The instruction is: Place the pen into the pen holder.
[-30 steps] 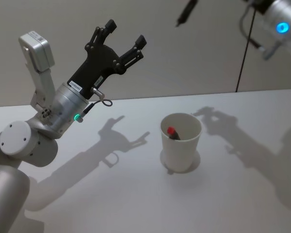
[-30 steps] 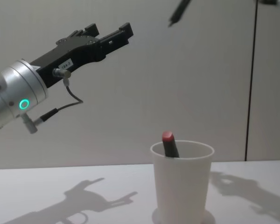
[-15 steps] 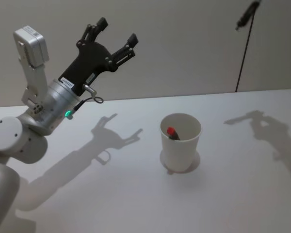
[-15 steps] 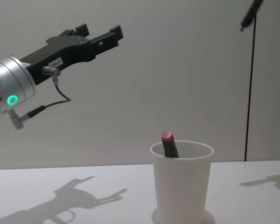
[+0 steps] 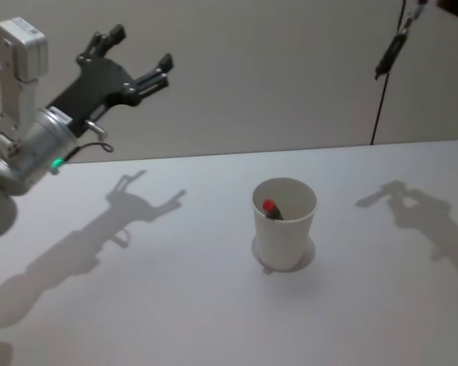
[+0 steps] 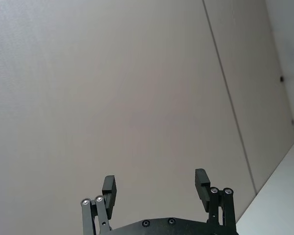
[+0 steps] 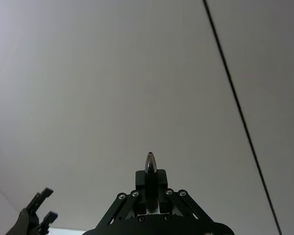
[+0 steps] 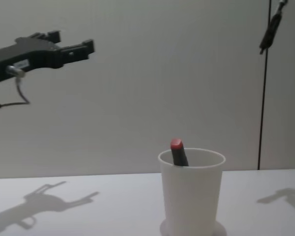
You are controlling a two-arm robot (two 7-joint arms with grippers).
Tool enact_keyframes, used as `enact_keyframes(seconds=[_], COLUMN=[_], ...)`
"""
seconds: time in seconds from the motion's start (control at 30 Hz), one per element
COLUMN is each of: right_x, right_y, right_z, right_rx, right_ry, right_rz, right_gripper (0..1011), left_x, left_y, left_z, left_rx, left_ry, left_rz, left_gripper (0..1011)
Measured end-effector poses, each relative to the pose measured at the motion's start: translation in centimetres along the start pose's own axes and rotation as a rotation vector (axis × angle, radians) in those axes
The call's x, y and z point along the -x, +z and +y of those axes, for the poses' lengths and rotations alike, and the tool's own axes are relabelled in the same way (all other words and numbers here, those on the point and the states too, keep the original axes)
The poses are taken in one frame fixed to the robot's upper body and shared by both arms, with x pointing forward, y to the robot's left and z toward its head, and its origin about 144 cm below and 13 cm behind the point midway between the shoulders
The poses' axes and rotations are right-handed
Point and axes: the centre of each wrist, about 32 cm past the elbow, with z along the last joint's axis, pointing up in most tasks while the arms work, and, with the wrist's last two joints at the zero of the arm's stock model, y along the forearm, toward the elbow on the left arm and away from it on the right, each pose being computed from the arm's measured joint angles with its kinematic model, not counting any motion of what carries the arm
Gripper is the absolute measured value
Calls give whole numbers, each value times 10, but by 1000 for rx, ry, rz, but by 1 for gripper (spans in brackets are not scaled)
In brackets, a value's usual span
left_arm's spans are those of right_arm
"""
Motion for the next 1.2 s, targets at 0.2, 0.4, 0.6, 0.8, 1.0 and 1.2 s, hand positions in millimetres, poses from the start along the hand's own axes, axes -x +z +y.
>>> enact_keyframes(seconds=[0.2, 0.4, 0.6, 0.8, 1.0, 1.2], right_x=[5, 14, 27, 39, 52, 63], right_y=[-3, -8, -16, -25, -39, -56], right_z=[6, 14, 24, 31, 39, 46], right_rx=[55, 112, 184, 242, 307, 368], right_ry=[56, 109, 162, 188, 204, 210], right_rz=[-22, -54, -115, -175, -249, -323], right_gripper=[118, 118, 118, 118, 118, 118], left_x=[-21, -33, -42, -46, -50, -52], left_y=[11, 17, 23, 25, 27, 28], left_z=[8, 14, 18, 20, 21, 22], left_rx=[-75, -119, -153, -169, -182, -190], left_ry=[21, 35, 48, 54, 59, 62], left_rz=[-57, -89, -112, -123, -131, -136], left_gripper=[1001, 1001, 1001, 1001, 1001, 1001])
